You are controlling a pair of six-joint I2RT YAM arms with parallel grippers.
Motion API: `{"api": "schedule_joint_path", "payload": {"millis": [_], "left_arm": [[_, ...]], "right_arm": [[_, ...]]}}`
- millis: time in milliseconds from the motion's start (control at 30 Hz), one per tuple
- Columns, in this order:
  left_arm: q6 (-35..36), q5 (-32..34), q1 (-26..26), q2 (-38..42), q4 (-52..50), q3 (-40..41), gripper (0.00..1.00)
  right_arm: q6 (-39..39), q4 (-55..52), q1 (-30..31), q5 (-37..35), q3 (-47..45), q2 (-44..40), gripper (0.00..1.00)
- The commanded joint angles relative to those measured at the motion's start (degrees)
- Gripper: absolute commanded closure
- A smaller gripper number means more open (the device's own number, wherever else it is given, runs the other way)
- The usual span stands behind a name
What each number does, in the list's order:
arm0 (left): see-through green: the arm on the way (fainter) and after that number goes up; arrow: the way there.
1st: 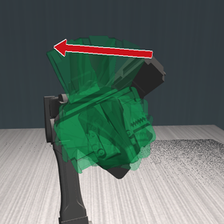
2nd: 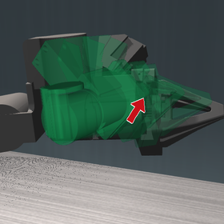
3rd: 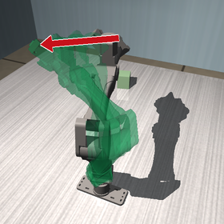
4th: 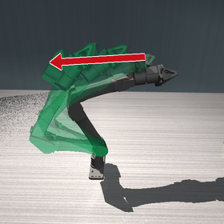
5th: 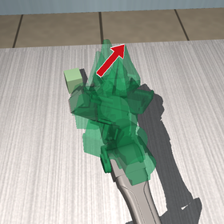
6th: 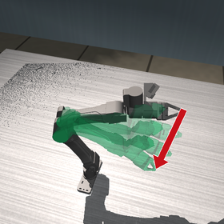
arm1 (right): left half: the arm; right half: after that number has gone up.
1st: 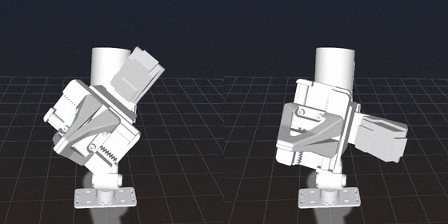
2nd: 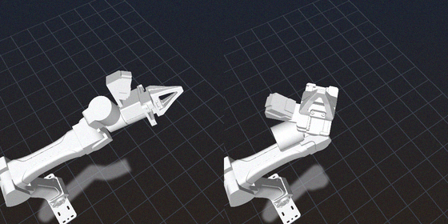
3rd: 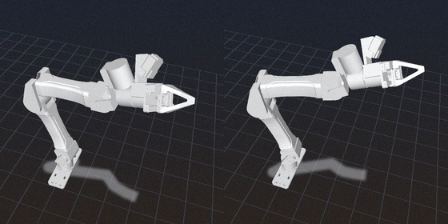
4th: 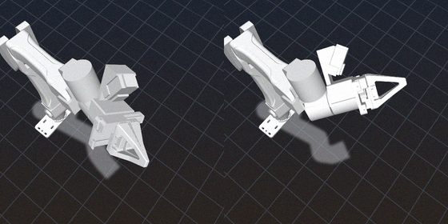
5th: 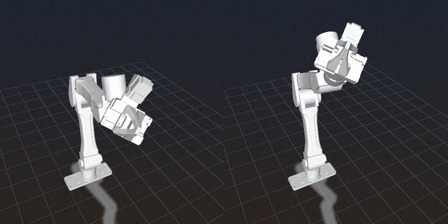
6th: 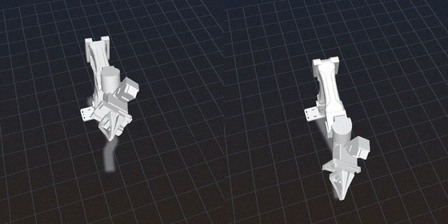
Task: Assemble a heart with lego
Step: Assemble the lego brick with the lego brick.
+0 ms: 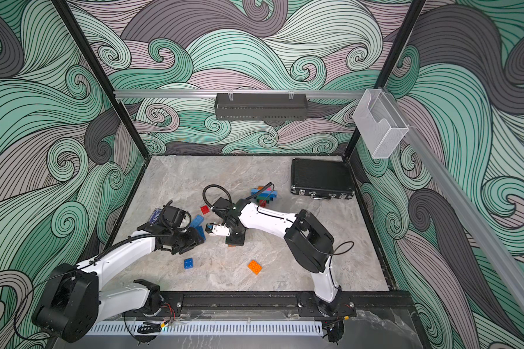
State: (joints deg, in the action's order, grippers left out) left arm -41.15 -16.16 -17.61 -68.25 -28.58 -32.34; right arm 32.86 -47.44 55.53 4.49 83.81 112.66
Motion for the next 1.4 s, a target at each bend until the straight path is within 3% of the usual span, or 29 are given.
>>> {"api": "schedule_joint_path", "payload": {"millis": [0, 767, 1367], "left_arm": [[-0.1, -1.1, 0.7, 0.6, 0.0, 0.4, 0.51], [-0.4, -1.4, 1.2, 0.2, 1.0, 1.2, 0.52], [-0.8, -1.2, 1.7, 0.8, 0.7, 1.5, 0.52]], "right_arm": [[1.0, -1.5, 0.2, -0.8, 1.7, 1.2, 0.65], [1.7, -4.1, 1.7, -2.3, 4.5, 6.2, 0.65], [0.3, -5.5, 3.9, -11.9, 4.8, 10.4, 0.65]]}}
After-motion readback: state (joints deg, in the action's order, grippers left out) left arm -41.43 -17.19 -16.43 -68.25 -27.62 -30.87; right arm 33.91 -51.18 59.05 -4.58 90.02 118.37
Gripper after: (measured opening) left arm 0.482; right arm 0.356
